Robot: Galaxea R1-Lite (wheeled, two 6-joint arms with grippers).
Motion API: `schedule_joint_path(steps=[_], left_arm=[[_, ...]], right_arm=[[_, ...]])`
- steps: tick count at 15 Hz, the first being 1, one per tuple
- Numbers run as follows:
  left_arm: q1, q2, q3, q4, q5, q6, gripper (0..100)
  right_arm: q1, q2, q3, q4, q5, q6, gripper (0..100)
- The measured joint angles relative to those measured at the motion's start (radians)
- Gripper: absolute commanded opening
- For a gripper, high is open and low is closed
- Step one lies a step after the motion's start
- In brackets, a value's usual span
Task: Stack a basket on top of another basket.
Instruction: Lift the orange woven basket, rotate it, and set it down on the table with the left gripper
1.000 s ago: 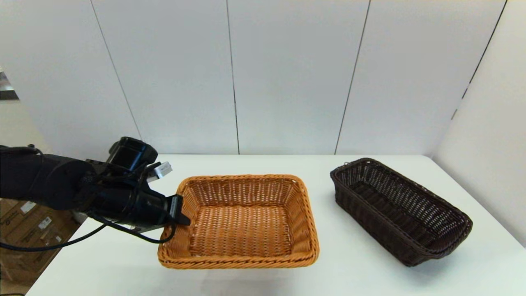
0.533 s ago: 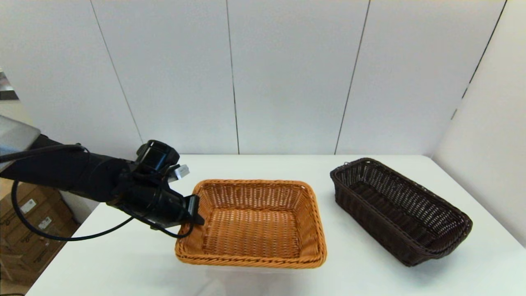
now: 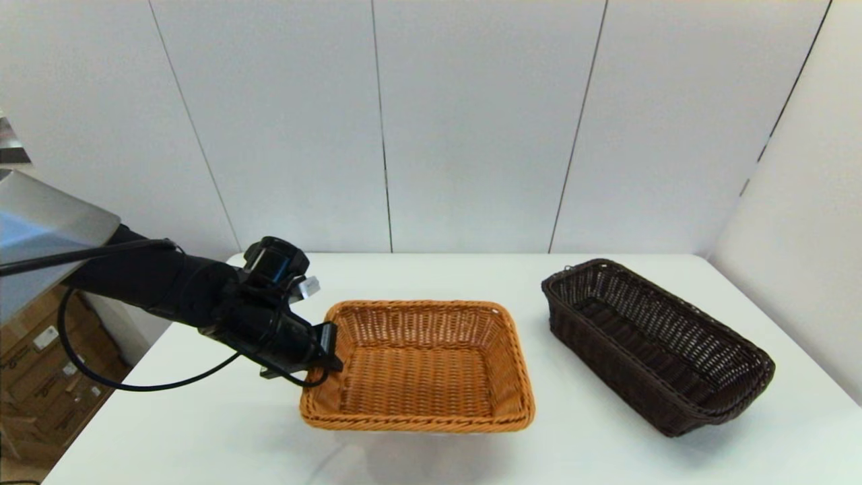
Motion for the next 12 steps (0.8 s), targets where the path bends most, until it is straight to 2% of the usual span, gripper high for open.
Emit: schedule_joint_path(steps=[12], left_arm=[[-0.013,0.013,-0.006,0.003,-0.007,0.0,0]], right_arm=[[0.0,0.0,0.0,0.0,0.0,0.002,100]])
